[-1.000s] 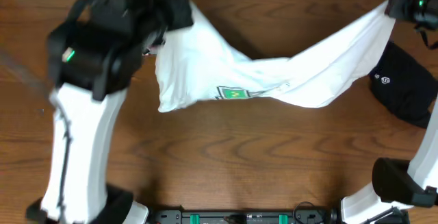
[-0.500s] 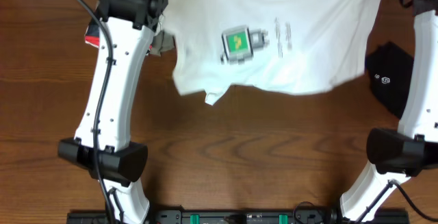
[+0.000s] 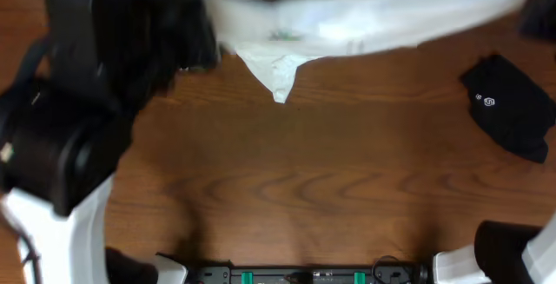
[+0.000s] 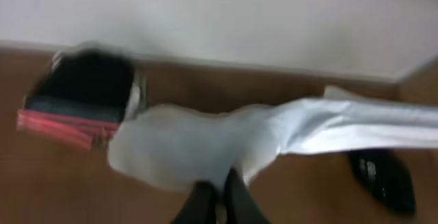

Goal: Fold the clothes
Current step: 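Shake the lifted shirt with both grippers, swinging it back and forth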

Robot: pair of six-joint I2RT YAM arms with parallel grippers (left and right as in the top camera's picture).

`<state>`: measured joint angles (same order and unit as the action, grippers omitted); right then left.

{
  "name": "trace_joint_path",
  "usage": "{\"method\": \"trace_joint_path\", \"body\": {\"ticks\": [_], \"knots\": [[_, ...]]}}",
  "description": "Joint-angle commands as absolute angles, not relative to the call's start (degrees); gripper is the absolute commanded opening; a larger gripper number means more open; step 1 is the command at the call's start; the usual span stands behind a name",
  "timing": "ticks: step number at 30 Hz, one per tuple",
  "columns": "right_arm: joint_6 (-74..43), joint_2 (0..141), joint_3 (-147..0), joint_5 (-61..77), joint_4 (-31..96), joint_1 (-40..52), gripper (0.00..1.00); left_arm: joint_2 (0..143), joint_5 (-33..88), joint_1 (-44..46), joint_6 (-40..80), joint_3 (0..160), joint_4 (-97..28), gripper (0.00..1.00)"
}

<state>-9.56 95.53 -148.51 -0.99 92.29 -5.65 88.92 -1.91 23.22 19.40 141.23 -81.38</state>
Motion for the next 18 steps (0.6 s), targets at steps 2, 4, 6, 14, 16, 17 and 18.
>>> {"method": "trace_joint_path", "body": {"ticks": [2, 4, 6, 14, 16, 17, 18], "knots": [[-8.69, 96.90, -145.88, -0.80, 97.30, -5.17, 0.01, 91.20, -2.55, 25.52, 28.16, 140.11, -90.45, 0.05], [-8.71, 96.23, -143.31, -0.86, 97.21, -5.17, 0.01, 91.90, -2.57, 26.22, 30.20, 139.17, -94.41, 0.06], [-8.71, 96.25, -141.82, -0.82, 97.25, -5.19, 0.01, 92.73, -2.63, 26.74, 30.74, 137.88, -96.75, 0.06], [-8.71, 97.06, -139.04, -0.75, 92.82, -5.30, 0.01, 96.77, -2.66, 26.63, 30.02, 135.44, -88.95, 0.06], [-8.71, 97.78, -139.04, -0.54, 88.36, -5.30, 0.01, 98.28, -2.66, 25.91, 28.27, 135.44, -82.26, 0.06], [-8.71, 98.41, -139.04, -0.16, 85.49, -5.30, 0.01, 99.18, -2.66, 25.30, 27.86, 135.44, -78.32, 0.06], [-8.71, 99.24, -139.04, 0.75, 82.59, -5.30, 0.01, 100.05, -2.66, 24.58, 27.42, 135.44, -74.85, 0.06]]}}
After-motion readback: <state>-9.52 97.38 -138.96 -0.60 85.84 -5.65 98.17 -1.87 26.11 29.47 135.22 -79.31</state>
